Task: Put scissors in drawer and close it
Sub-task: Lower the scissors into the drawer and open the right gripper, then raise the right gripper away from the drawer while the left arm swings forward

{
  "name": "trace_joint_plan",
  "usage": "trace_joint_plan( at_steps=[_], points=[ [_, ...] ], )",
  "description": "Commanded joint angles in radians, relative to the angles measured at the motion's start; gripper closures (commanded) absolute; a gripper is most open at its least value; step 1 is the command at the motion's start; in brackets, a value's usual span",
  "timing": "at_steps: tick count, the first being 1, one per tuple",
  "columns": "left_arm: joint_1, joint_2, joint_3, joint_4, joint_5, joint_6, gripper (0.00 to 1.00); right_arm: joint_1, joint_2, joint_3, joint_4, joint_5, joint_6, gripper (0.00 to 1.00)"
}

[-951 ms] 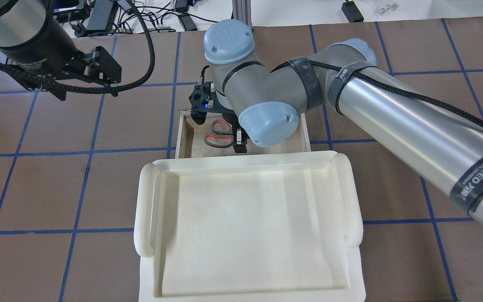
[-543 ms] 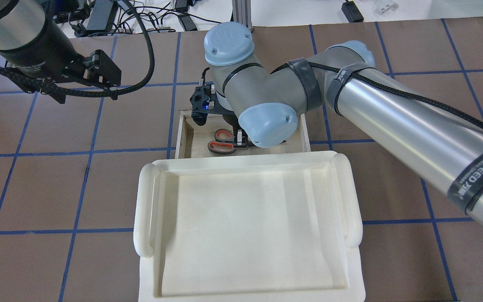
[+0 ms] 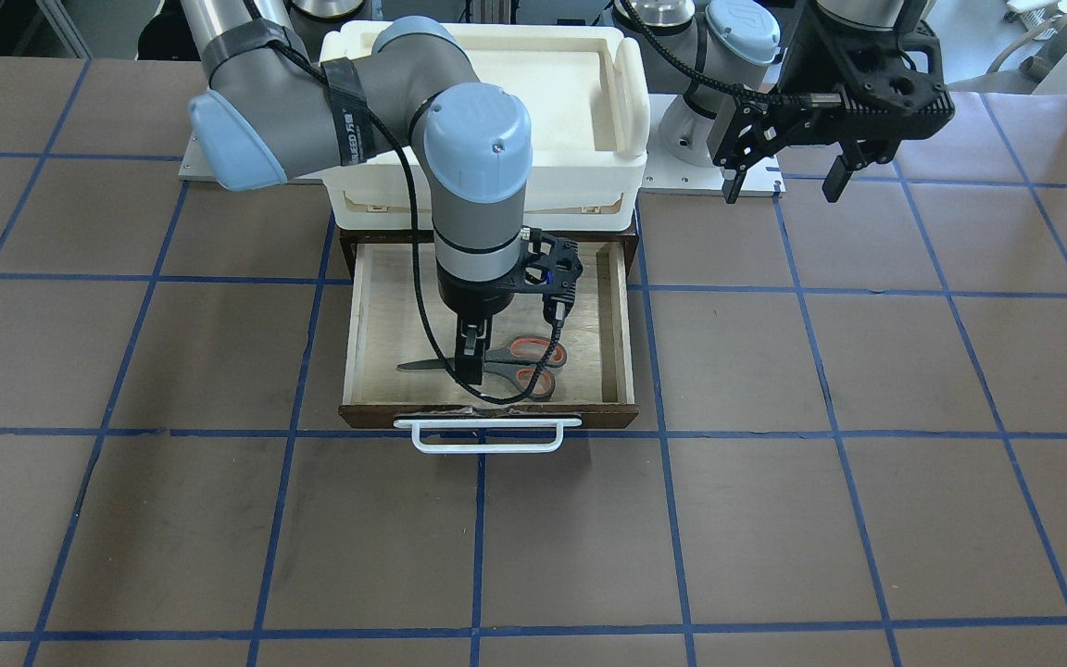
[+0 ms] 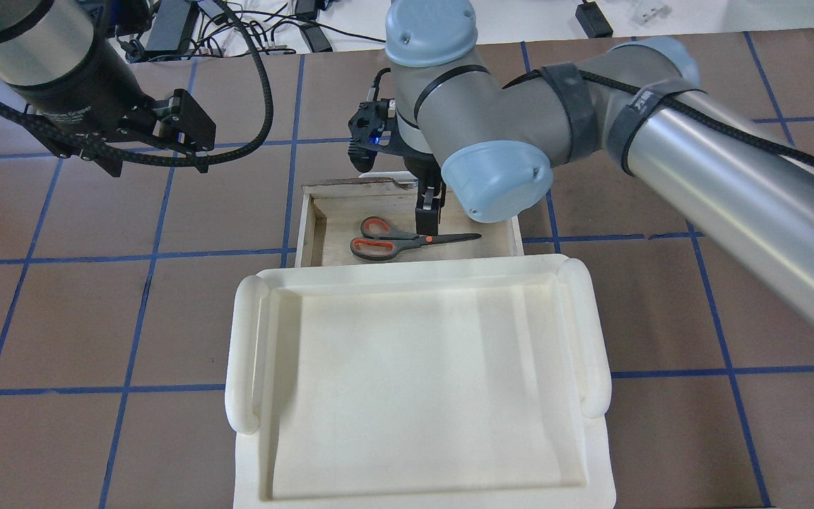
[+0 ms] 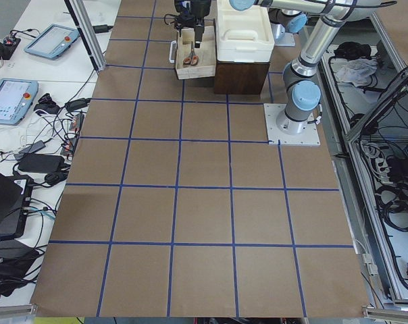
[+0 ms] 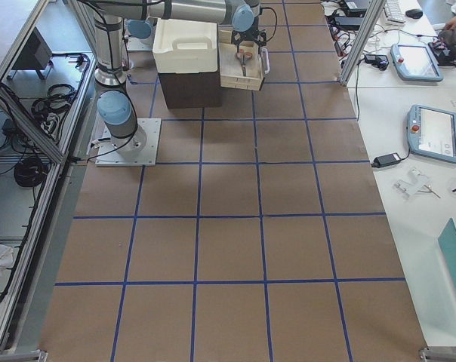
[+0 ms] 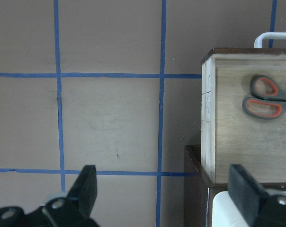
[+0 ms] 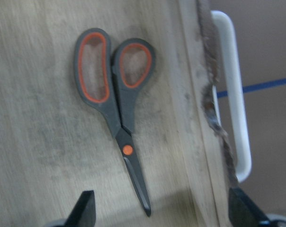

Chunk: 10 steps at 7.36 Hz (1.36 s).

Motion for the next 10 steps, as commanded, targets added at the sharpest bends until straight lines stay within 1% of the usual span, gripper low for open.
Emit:
trace_joint_plan(
  at_steps=[1,2,3,4,5,6,7,8,9,10],
  points=[
    [-0.005,-0.016,-0.007,0.010,-0.007,-0.019,0.00,-0.095,-0.094,0.001,0.039,0.006,0.258,0.00],
    [-0.007,-0.031,-0.016,0.045,-0.021,-0.014,0.00,-0.143,-0.105,0.002,0.056,0.006,0.377,0.00],
    [-0.007,-0.065,-0.018,0.141,-0.083,-0.019,0.00,-0.210,-0.134,0.007,0.110,0.009,0.463,0.00],
    [-0.010,-0.106,-0.009,0.151,-0.119,-0.029,0.00,-0.285,-0.163,0.010,0.190,0.056,0.550,0.00],
    [-0.046,-0.158,0.014,0.190,-0.122,-0.087,0.00,-0.347,-0.197,0.011,0.268,0.082,0.677,0.00],
    [-0.084,-0.229,0.049,0.220,-0.121,-0.133,0.00,-0.376,-0.200,0.013,0.296,0.087,0.729,0.00],
    [-0.115,-0.302,0.086,0.291,-0.122,-0.147,0.00,-0.378,-0.202,0.011,0.293,0.084,0.738,0.00],
    [-0.158,-0.370,0.133,0.312,-0.107,-0.158,0.00,-0.381,-0.214,0.011,0.292,0.078,0.738,0.00],
    [-0.193,-0.439,0.190,0.315,-0.089,-0.236,0.00,-0.376,-0.245,0.011,0.289,0.069,0.761,0.00],
    [-0.221,-0.505,0.242,0.323,-0.061,-0.278,0.00,-0.375,-0.256,0.016,0.300,0.075,0.823,0.00]
  ],
)
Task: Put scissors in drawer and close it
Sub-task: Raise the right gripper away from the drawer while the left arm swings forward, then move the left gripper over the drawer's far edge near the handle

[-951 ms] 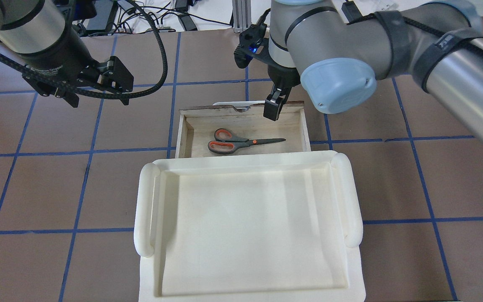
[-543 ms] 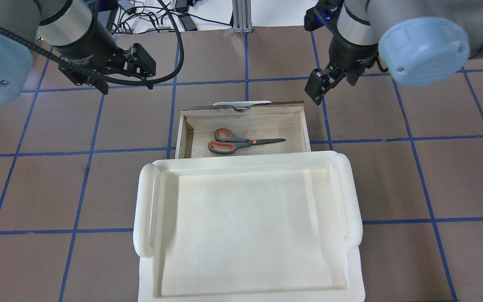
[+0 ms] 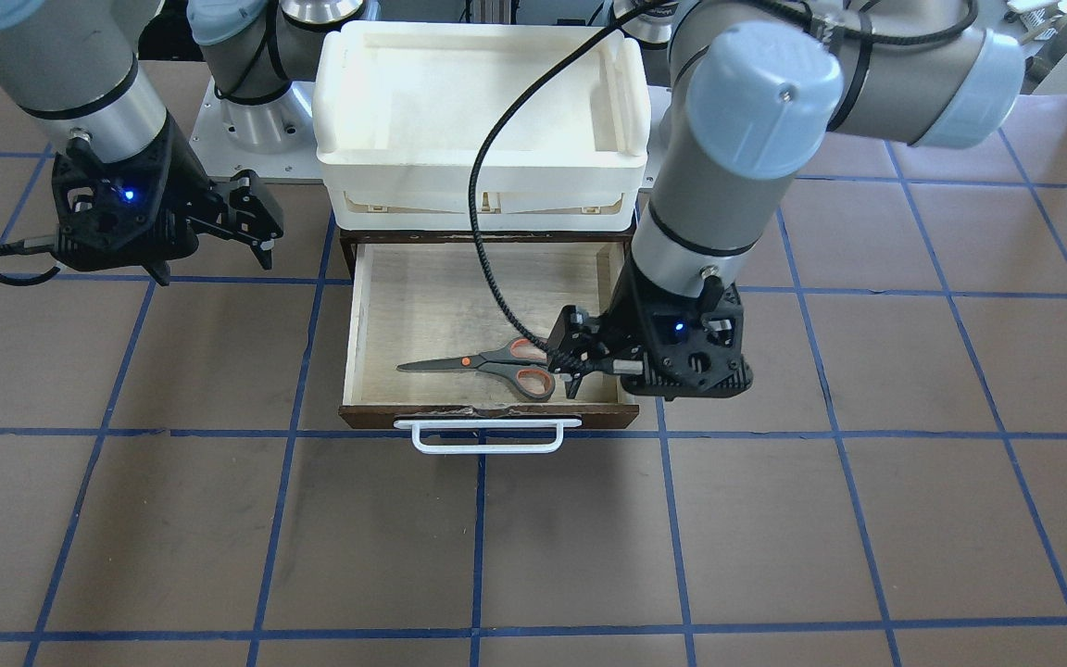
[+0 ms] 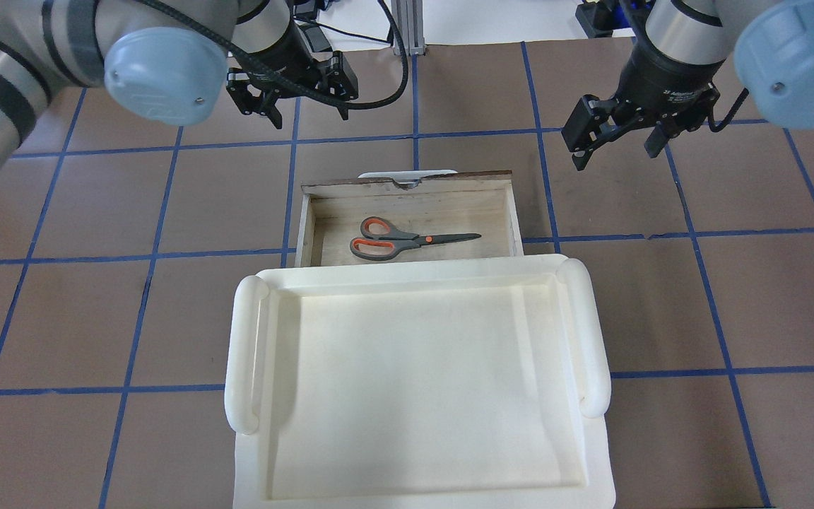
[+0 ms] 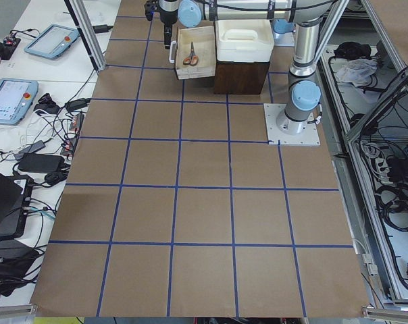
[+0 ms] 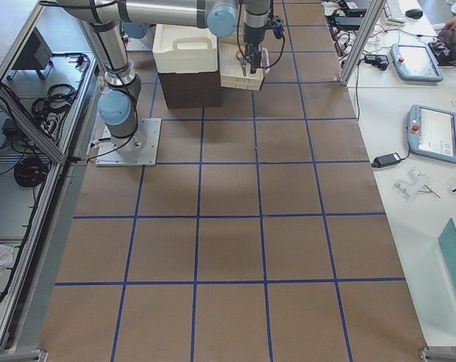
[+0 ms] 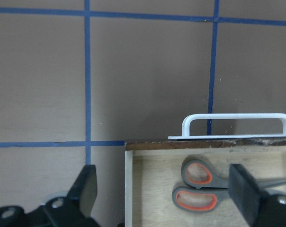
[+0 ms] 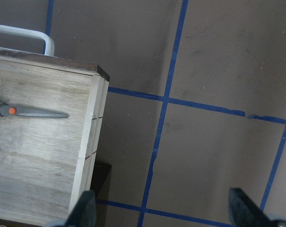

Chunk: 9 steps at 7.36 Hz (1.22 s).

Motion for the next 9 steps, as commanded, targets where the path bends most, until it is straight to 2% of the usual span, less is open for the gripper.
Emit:
trace_joint_plan(
  at_steps=[1,4,7,9],
  points=[
    [-0.060,-0.146,0.109,0.034,0.067,-0.074,0.00,0.001,-0.030,0.003,-0.001,0.002,0.074,0.00],
    [-0.082,-0.276,0.153,0.096,0.066,-0.128,0.00,0.006,-0.047,0.003,0.006,0.012,0.074,0.00],
    [-0.082,-0.341,0.197,0.083,0.061,-0.117,0.00,0.012,-0.047,0.003,0.003,0.015,0.075,0.00],
    [-0.083,-0.375,0.209,0.082,0.054,-0.117,0.00,0.075,-0.045,0.003,0.006,-0.007,0.130,0.00]
  ],
)
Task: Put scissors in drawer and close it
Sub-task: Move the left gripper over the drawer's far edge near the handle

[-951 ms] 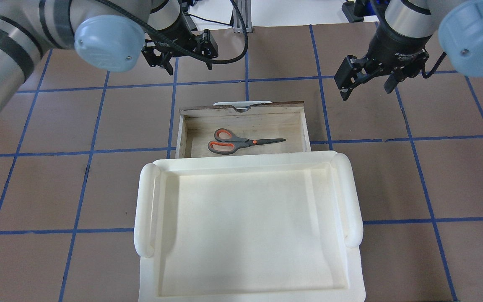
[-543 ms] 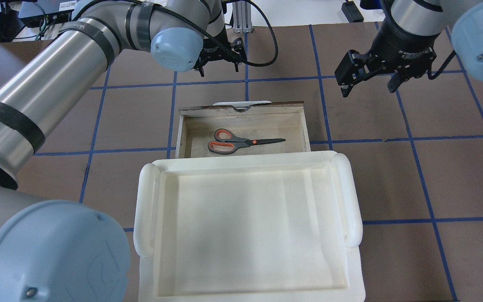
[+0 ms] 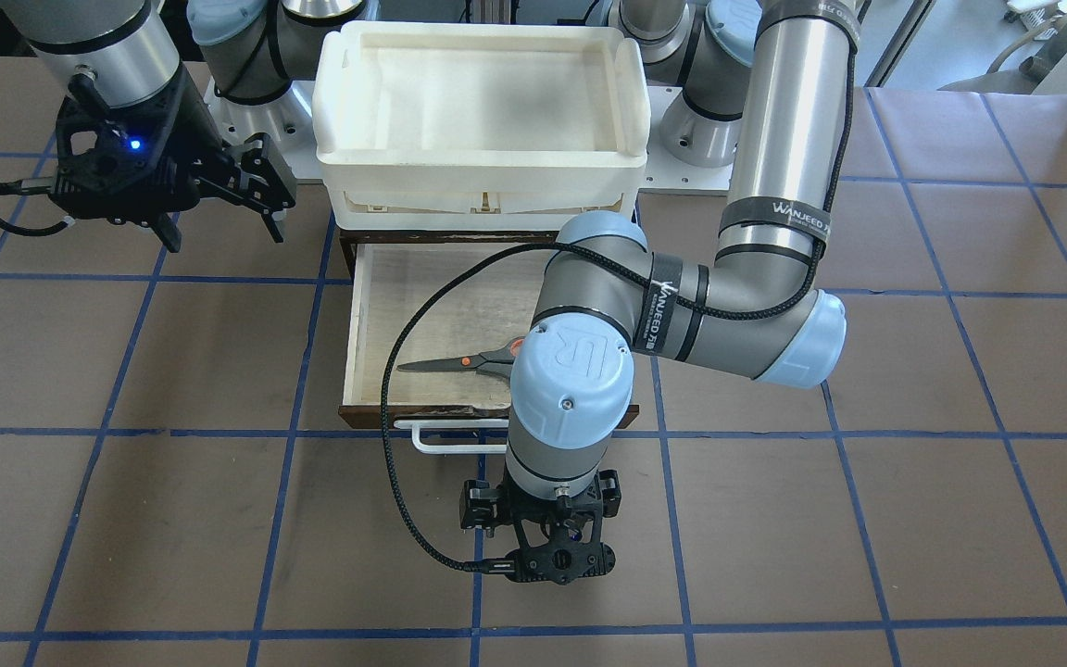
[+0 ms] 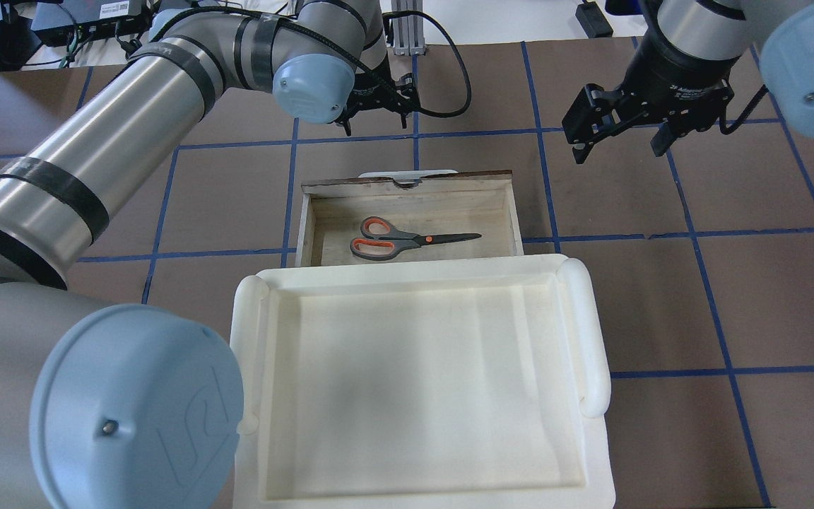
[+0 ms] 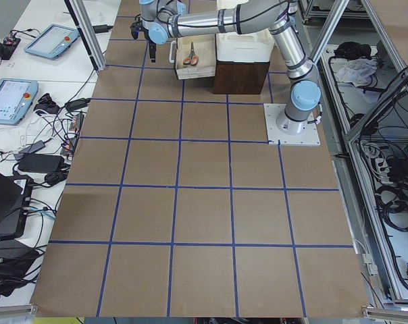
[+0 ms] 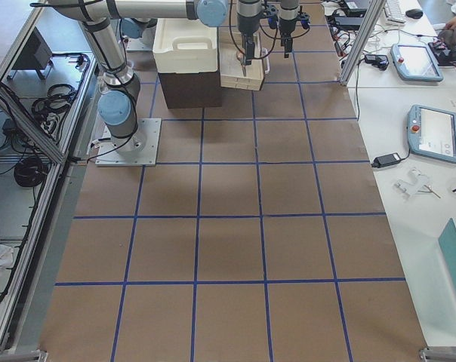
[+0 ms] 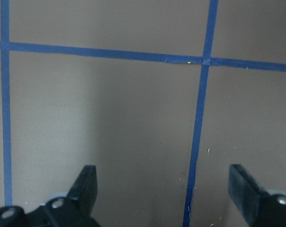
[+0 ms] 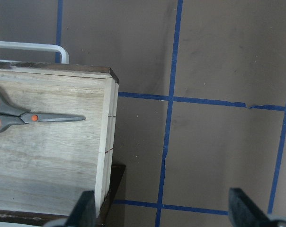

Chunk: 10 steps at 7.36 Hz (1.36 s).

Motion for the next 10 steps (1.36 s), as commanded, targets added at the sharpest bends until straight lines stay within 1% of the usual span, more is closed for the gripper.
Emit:
trace_joint_plan(
  at_steps=[1,2,4,5,6,7,8,10],
  points=[
    [-0.021,-0.048,0.008,-0.001,-0.005,-0.001,0.00,0.037,-0.002,0.000,-0.002,-0.005,0.028,0.00],
    [-0.041,-0.059,0.008,-0.001,-0.002,-0.013,0.00,0.038,-0.025,0.000,0.004,-0.010,0.019,0.00],
    [-0.061,-0.061,0.008,-0.007,-0.007,-0.085,0.00,0.037,-0.028,0.000,0.004,-0.016,0.011,0.00],
    [-0.072,-0.062,0.008,-0.037,-0.008,-0.101,0.00,0.037,-0.026,0.002,0.004,-0.019,0.011,0.00],
    [-0.085,-0.061,0.008,-0.080,-0.007,-0.101,0.00,0.034,-0.028,0.002,0.004,-0.045,0.004,0.00],
    [-0.085,-0.062,0.008,-0.096,-0.014,-0.096,0.00,0.034,-0.028,0.002,0.003,-0.051,0.000,0.00],
    [-0.085,-0.073,0.008,-0.097,-0.036,-0.092,0.00,0.031,-0.025,0.002,0.000,-0.053,-0.004,0.00],
    [-0.084,-0.105,0.008,-0.094,-0.033,-0.078,0.00,0.026,-0.023,0.002,-0.005,-0.051,-0.010,0.00]
  ],
)
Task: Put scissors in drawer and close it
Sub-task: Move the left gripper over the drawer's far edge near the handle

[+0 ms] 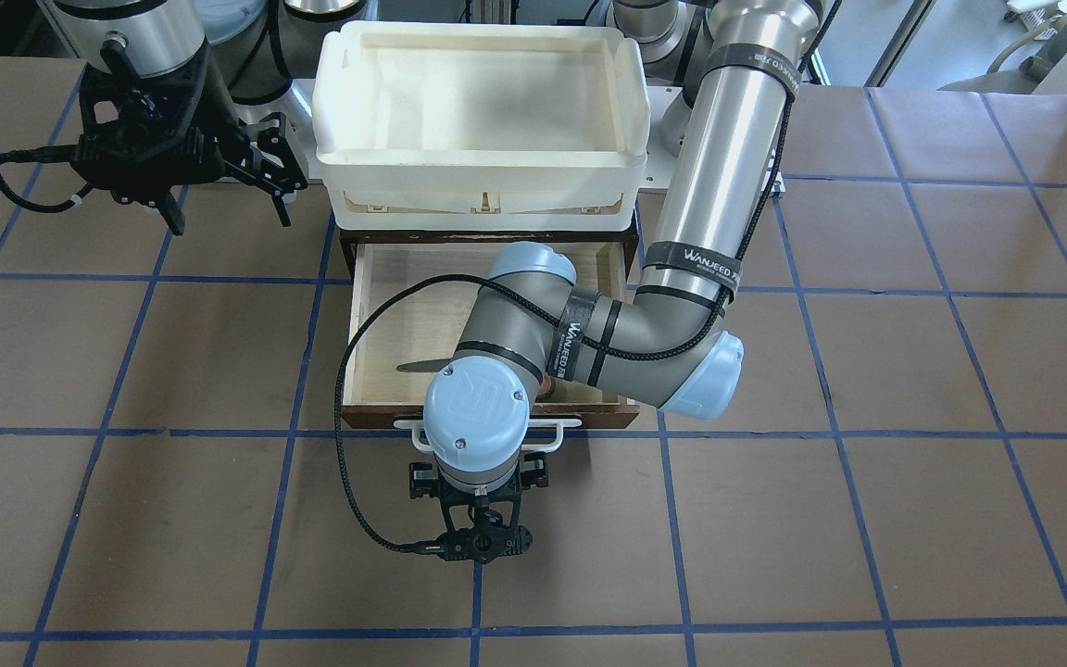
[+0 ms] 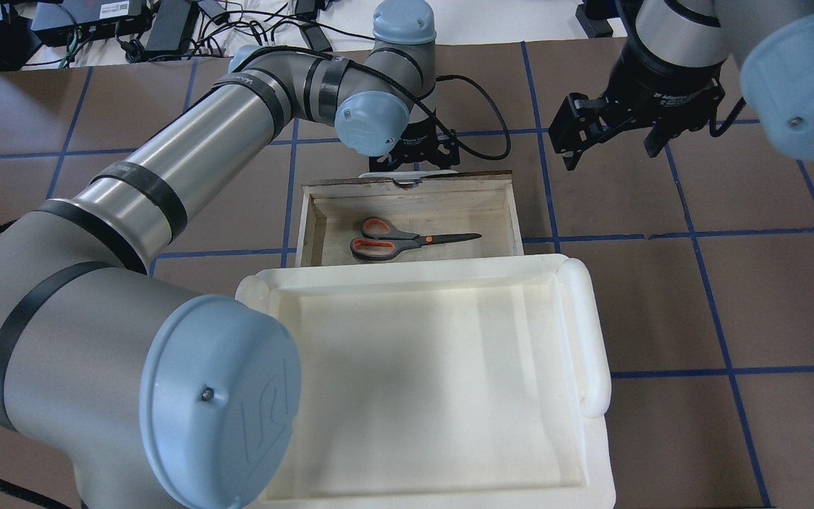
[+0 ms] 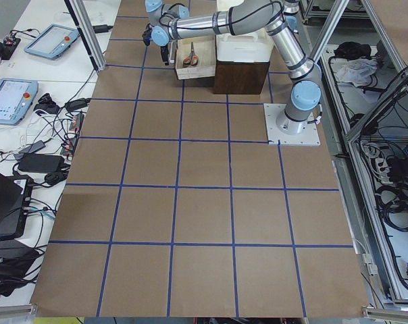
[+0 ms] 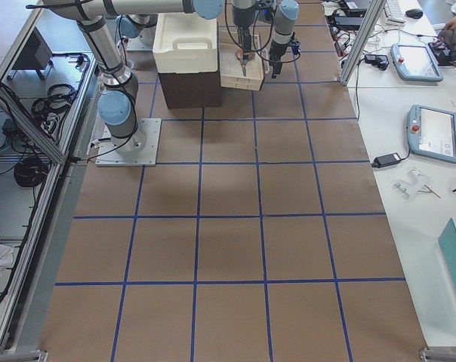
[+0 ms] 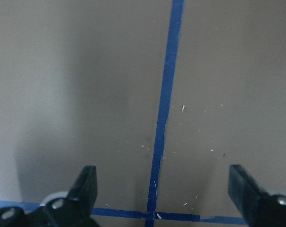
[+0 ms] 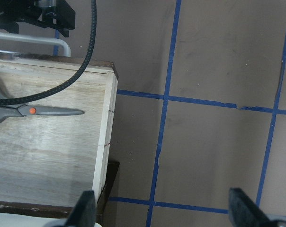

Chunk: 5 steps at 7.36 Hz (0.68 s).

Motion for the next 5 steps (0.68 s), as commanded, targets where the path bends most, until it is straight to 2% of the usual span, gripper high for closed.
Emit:
trace_joint_plan(
  at_steps=[1,5],
  points=[
    [0.000,-0.022,0.000,0.005,-0.003,0.006,0.00,-0.006,0.001,0.000,-0.009,0.000,-0.004,0.00],
    [-0.018,0.011,-0.011,-0.060,0.006,0.001,0.00,-0.024,0.001,0.000,-0.006,-0.004,-0.006,0.00]
  ],
)
